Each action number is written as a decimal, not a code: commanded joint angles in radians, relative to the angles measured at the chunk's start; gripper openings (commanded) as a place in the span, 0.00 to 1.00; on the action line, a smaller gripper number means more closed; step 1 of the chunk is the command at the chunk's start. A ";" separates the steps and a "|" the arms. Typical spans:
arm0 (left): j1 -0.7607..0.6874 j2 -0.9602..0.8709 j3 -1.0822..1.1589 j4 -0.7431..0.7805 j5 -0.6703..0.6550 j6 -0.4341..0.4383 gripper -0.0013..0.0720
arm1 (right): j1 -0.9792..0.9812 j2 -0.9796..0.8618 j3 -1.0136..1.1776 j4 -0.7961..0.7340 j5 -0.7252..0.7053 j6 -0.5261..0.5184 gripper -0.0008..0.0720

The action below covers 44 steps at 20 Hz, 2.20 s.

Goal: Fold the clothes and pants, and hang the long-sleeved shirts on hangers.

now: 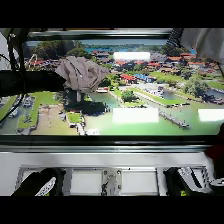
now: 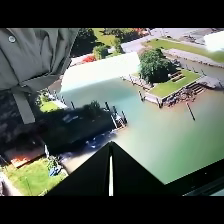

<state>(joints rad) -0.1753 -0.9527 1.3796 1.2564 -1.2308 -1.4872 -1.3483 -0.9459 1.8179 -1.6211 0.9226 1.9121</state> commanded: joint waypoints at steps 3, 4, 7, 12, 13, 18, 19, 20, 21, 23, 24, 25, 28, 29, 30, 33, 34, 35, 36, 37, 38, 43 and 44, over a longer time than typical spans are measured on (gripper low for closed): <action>0.000 0.000 0.000 0.000 0.000 0.000 0.05 | 0.000 0.066 0.000 0.236 -0.289 -0.117 0.94; 0.000 0.000 0.000 0.000 0.000 0.000 0.05 | 0.000 0.076 0.000 0.362 -0.338 -0.189 0.94; 0.000 0.000 0.000 0.000 0.000 0.000 0.05 | 0.051 0.080 0.000 0.740 -0.318 -0.523 0.94; -0.001 0.000 0.000 -0.001 0.000 -0.001 0.05 | 0.313 0.021 -0.001 1.014 0.092 -0.901 0.71; -0.001 0.000 0.000 -0.003 0.000 -0.002 0.05 | 0.390 0.002 -0.005 1.014 0.186 -0.920 0.69; 0.000 0.034 -0.101 -0.109 0.071 -0.002 0.05 | 0.842 -0.047 -0.164 0.964 0.388 -0.916 0.69; -0.001 0.049 -0.142 -0.135 0.092 -0.002 0.05 | 0.940 -0.047 -0.219 0.929 0.397 -0.906 0.69; 0.000 0.066 -0.182 -0.160 0.109 -0.002 0.05 | 1.048 -0.047 -0.280 0.878 0.396 -0.883 0.69; -0.001 0.085 -0.223 -0.179 0.132 -0.001 0.05 | 1.156 -0.047 -0.342 0.827 0.395 -0.878 0.69; -0.001 0.117 -0.281 -0.196 0.159 -0.001 0.05 | 1.343 -0.050 -0.454 0.743 0.380 -0.872 0.69; 0.000 0.131 -0.306 -0.210 0.170 -0.001 0.05 | 1.417 -0.052 -0.495 0.708 0.367 -0.872 0.69; -0.001 0.140 -0.322 -0.211 0.171 -0.001 0.05 | 1.481 -0.056 -0.523 0.671 0.357 -0.872 0.69; -0.001 0.156 -0.329 -0.211 0.154 -0.002 0.05 | 1.580 -0.072 -0.537 0.630 0.360 -0.872 0.69; -0.001 0.160 -0.329 -0.211 0.156 -0.002 0.05 | 1.589 -0.073 -0.537 0.631 0.360 -0.873 0.69; 0.000 0.161 -0.329 -0.211 0.158 -0.002 0.05 | 1.592 -0.074 -0.537 0.630 0.360 -0.872 0.69; -0.001 0.160 -0.329 -0.211 0.158 -0.002 0.05 | 1.592 -0.073 -0.537 0.630 0.362 -0.872 0.62; 0.000 0.160 -0.329 -0.211 0.158 -0.002 0.05 | 1.592 -0.073 -0.537 0.631 0.366 -0.872 0.30; -0.001 0.160 -0.329 -0.211 0.158 -0.002 0.05 | 1.592 -0.074 -0.537 0.630 0.368 -0.872 0.04; -0.001 0.160 -0.329 -0.211 0.158 -0.002 0.05 | 1.592 -0.074 -0.537 0.630 0.369 -0.872 0.05; 0.000 0.160 -0.329 -0.211 0.157 -0.002 0.05 | 1.592 -0.073 -0.537 0.630 0.369 -0.872 0.05; 0.000 0.160 -0.329 -0.211 0.158 -0.002 0.05 | 1.592 -0.074 -0.537 0.630 0.369 -0.872 0.05; 0.000 0.160 -0.329 -0.211 0.158 -0.002 0.05 | 1.592 -0.074 -0.537 0.630 0.369 -0.872 0.05; 0.000 0.160 -0.329 -0.211 0.158 -0.002 0.05 | 1.592 -0.074 -0.537 0.630 0.369 -0.872 0.05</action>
<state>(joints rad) -0.1757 -0.7933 1.0508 1.0458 -1.0733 -1.4876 0.2424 -1.0187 1.2808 -0.9916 1.2911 1.0393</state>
